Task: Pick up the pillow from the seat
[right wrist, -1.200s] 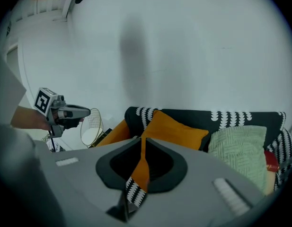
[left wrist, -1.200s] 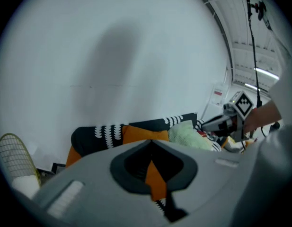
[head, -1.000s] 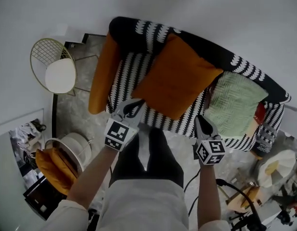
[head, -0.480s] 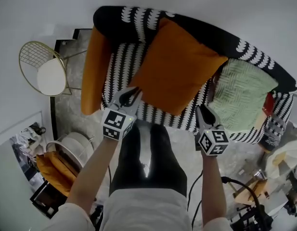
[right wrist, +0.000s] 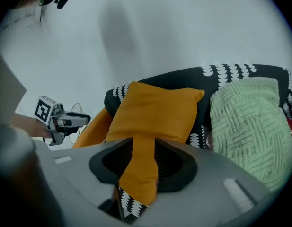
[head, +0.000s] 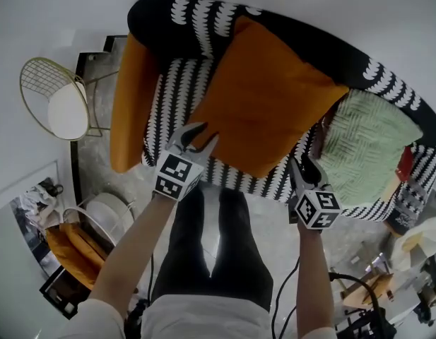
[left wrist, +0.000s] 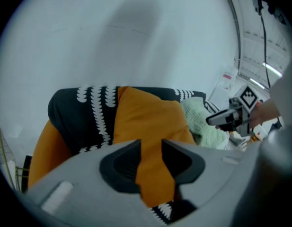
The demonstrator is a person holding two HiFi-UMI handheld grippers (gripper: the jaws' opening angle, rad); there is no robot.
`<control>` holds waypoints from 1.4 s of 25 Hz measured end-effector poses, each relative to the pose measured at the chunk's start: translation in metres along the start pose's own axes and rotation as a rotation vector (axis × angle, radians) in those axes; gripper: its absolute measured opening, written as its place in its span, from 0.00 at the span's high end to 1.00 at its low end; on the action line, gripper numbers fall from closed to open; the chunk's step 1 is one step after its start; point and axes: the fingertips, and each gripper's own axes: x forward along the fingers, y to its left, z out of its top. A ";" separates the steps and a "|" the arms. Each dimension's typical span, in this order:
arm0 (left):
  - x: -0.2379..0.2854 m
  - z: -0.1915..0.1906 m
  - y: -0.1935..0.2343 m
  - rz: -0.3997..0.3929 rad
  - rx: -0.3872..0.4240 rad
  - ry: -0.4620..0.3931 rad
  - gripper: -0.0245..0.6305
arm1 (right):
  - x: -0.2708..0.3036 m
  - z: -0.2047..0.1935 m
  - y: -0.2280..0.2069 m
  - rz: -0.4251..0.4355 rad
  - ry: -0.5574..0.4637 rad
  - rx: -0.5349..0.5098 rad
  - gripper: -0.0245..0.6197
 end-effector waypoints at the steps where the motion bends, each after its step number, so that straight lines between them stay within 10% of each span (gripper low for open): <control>1: 0.007 -0.005 0.003 0.001 0.000 0.010 0.75 | 0.006 -0.003 -0.004 -0.002 0.005 0.006 0.72; 11: 0.064 -0.027 0.058 0.029 -0.011 0.069 0.63 | 0.070 -0.031 -0.047 -0.019 0.052 0.102 0.53; 26: 0.137 -0.080 0.083 -0.145 -0.057 0.167 0.28 | 0.136 -0.072 -0.077 0.092 0.096 0.328 0.12; 35: 0.179 -0.098 0.075 -0.181 -0.136 0.194 0.31 | 0.172 -0.089 -0.065 0.155 0.162 0.195 0.27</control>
